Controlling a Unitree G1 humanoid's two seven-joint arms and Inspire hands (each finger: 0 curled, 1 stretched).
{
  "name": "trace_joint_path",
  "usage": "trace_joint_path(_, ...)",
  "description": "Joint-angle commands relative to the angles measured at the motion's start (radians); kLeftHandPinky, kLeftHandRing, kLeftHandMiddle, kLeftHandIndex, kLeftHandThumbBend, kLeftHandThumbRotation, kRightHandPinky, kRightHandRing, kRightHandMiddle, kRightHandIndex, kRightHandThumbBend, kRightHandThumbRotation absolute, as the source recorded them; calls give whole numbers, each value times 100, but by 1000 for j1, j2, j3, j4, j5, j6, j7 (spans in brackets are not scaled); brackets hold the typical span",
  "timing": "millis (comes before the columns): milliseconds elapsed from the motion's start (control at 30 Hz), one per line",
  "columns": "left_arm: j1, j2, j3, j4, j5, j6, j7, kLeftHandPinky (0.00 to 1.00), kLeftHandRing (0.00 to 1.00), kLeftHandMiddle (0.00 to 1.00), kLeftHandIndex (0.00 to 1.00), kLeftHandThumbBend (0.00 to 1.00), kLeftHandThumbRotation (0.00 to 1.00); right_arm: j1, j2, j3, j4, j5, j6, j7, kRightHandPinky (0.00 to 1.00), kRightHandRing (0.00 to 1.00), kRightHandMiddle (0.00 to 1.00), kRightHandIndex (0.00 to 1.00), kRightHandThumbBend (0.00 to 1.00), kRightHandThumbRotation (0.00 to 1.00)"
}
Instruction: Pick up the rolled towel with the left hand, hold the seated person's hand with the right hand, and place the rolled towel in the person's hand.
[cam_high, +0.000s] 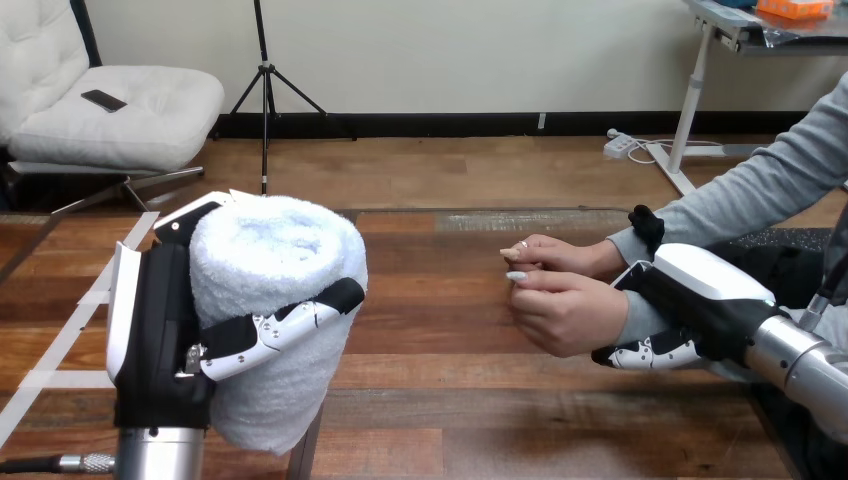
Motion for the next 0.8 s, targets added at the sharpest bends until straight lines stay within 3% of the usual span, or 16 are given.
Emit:
trace_joint_path(0, -103, -17, 2, 26, -25, -13, 5, 24, 29, 35, 39, 60, 0, -10, -8, -34, -38, 35, -30, 4, 18, 21, 26, 26, 52, 24)
trace_joint_path(167, -152, -16, 4, 82, -25, -24, 7, 25, 29, 36, 39, 60, 0, -13, -9, -32, -43, 41, -32, 12, 19, 21, 26, 27, 52, 24)
trace_joint_path(567, -291, 1, 15, 265, -24, -114, 3, 24, 28, 35, 38, 64, 0, -25, -6, -25, -42, 27, -37, 11, 20, 22, 27, 30, 52, 35)
trace_joint_path(767, -353, 4, 15, 349, -30, -144, -2, 24, 29, 35, 38, 66, 0, -26, -3, -25, -44, 27, -39, 14, 21, 22, 27, 30, 53, 36)
